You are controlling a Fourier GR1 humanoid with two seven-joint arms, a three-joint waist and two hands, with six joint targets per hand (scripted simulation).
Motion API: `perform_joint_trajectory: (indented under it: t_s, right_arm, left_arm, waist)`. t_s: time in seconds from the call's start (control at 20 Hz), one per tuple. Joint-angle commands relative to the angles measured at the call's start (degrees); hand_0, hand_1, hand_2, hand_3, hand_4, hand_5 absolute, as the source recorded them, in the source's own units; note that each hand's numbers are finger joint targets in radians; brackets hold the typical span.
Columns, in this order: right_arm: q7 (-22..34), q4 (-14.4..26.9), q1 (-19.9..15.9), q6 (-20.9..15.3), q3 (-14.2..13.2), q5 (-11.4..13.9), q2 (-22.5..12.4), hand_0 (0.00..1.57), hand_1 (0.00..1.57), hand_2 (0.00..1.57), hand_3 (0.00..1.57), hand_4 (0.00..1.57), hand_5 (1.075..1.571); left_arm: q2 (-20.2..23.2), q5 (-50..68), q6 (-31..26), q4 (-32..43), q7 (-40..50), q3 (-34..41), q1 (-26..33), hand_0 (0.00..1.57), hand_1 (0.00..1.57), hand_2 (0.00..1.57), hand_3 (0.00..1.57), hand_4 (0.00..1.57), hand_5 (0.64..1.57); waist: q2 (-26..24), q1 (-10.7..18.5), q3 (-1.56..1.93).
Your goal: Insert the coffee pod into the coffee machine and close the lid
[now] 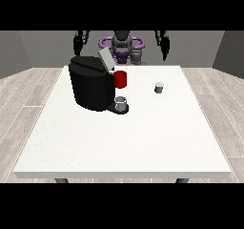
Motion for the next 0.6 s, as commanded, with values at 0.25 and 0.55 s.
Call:
perform_joint_trajectory:
  t_s: [0.25, 0.55]
  right_arm:
    - [-0.5, 3.1, 1.9, 1.3, -0.4, 1.1, -0.2, 0.00, 0.00, 0.00, 0.00, 0.13, 1.571]
    - [-7.4, 0.4, 1.4, -4.3, -2.7, 0.4, 3.8, 0.00, 0.00, 0.00, 0.00, 0.14, 1.571]
  left_arm:
    - [-0.9, 4.1, -6.7, 0.8, -10.4, -0.2, 5.3, 0.00, 0.00, 0.00, 0.00, 0.24, 1.571]
    - [7.3, -0.7, -5.7, 4.5, -7.4, 5.0, -2.6, 0.00, 0.00, 0.00, 0.00, 0.00, 1.571]
  waist:
    - [-2.4, 2.5, 0.21]
    - [-0.6, -2.2, 0.21]
